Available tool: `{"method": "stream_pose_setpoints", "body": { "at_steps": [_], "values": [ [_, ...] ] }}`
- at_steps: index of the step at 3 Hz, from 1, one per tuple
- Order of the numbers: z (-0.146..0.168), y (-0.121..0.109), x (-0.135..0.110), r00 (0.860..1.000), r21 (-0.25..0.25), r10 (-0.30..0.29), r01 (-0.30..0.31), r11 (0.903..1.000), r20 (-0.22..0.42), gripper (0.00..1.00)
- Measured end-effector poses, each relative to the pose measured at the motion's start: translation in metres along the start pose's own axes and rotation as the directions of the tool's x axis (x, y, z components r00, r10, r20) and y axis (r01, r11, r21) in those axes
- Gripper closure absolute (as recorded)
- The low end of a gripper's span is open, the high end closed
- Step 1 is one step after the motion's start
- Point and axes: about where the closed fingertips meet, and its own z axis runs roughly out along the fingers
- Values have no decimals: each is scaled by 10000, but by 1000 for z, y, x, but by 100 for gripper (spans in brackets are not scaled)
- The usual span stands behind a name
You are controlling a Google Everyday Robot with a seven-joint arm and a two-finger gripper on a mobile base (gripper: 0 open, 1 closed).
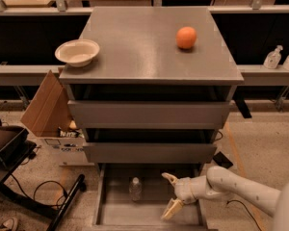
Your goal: Pick water bottle from bottom drawer and place on counter
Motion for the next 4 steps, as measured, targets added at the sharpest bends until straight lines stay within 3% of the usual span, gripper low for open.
{"method": "stream_pose_setpoints", "body": {
  "at_steps": [1, 2, 4],
  "values": [
    [57, -15, 12, 9983, -578, -147, 179, 9982, 560, 0],
    [100, -27, 27, 9926, -490, -78, 139, 9987, 1208, 0],
    [164, -65, 35, 9618, 113, 288, -331, 9994, 2723, 0]
  ]
}}
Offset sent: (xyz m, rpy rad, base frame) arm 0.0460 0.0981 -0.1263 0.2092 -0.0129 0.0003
